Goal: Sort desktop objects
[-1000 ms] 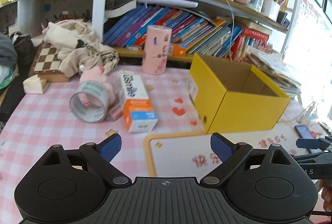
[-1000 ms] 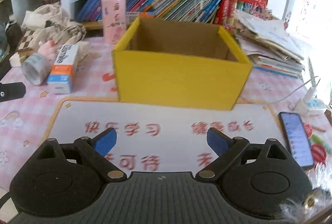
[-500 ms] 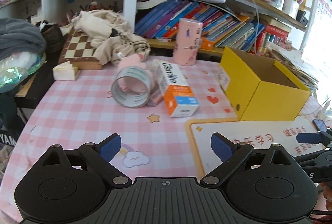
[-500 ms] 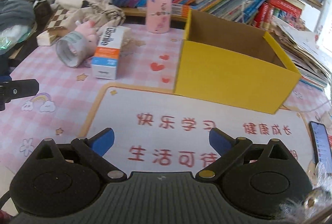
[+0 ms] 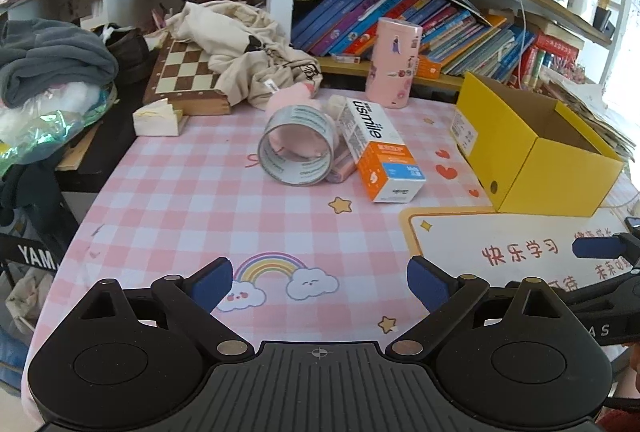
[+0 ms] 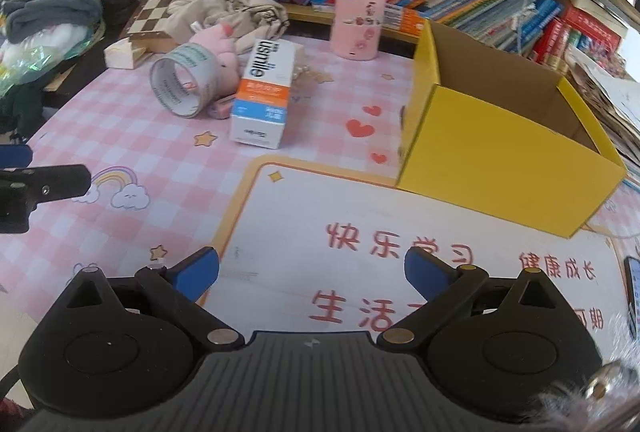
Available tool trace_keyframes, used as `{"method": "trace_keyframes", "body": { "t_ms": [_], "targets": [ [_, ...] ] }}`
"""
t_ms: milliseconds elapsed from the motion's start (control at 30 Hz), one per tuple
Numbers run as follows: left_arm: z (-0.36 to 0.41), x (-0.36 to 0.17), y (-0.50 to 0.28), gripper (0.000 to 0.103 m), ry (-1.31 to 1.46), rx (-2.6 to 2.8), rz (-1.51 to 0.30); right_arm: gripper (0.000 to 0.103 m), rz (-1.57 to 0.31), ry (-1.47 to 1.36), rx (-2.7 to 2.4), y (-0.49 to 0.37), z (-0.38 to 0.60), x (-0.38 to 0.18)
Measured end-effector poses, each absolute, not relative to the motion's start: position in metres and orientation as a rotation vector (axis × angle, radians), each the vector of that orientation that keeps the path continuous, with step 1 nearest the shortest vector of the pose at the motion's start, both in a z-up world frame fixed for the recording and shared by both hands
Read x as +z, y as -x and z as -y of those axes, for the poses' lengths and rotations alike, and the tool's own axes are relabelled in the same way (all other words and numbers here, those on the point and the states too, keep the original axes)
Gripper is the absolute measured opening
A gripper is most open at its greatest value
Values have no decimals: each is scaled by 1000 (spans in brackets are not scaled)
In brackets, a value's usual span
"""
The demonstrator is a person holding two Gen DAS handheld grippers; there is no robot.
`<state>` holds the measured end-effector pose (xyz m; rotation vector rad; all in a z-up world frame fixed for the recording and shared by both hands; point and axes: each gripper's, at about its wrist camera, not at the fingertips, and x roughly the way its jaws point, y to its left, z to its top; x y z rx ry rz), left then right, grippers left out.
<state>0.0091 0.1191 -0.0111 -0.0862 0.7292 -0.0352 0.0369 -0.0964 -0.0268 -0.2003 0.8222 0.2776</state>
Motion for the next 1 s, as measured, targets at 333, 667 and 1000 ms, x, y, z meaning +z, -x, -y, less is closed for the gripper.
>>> {"method": "trace_keyframes", "body": {
  "t_ms": [333, 667, 1000],
  "targets": [
    [-113, -15, -17, 96, 84, -55, -753, 100, -798, 323, 353, -30, 75, -30],
    [-113, -23, -24, 96, 60, -40, -786, 100, -817, 316, 398, -43, 69, -39],
    [-124, -27, -47, 96, 64, 19, -802, 100, -840, 315, 459, -78, 56, -46]
  ]
}}
